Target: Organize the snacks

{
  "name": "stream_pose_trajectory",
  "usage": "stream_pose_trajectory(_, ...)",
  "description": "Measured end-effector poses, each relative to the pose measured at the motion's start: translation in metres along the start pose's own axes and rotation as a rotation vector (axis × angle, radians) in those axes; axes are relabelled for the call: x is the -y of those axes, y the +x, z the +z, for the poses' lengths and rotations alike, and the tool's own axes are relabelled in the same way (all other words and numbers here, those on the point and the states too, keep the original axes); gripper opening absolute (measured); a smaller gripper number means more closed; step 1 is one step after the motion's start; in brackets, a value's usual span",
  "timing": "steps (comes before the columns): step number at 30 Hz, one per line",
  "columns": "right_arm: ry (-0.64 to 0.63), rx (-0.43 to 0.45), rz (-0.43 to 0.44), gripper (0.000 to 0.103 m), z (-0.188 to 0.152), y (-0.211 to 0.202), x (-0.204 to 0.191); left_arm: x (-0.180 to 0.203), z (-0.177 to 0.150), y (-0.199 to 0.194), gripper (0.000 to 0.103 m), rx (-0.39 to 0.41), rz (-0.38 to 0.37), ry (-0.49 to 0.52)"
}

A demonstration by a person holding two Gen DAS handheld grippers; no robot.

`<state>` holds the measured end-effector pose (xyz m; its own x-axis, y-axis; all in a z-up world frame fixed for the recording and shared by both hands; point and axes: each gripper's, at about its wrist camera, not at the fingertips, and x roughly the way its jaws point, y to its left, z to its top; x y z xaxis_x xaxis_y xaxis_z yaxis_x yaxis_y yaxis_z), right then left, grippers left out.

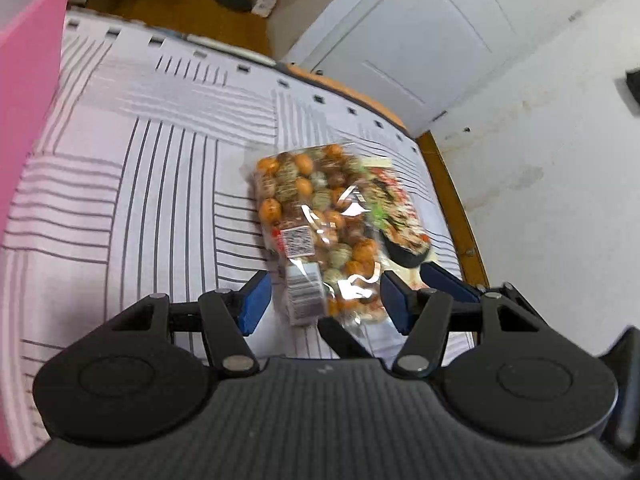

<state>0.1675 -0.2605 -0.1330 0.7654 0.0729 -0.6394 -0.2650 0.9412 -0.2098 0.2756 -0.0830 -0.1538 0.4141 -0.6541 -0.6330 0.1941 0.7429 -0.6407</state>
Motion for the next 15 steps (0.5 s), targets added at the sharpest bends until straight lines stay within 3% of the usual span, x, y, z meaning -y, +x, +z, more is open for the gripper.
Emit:
stream_pose_trajectory(8, -0.093, -0.070, 0.019, 0.093, 0.003, 0.026, -0.008, -0.018, -0.005, 0.039, 0.055, -0.025, -0.024, -0.060)
stream_pose_trajectory(15, -0.101, -0.100, -0.007, 0.099, -0.002, 0.040, -0.016, -0.030, -0.009, 0.053, 0.057, -0.026, -0.109, -0.130)
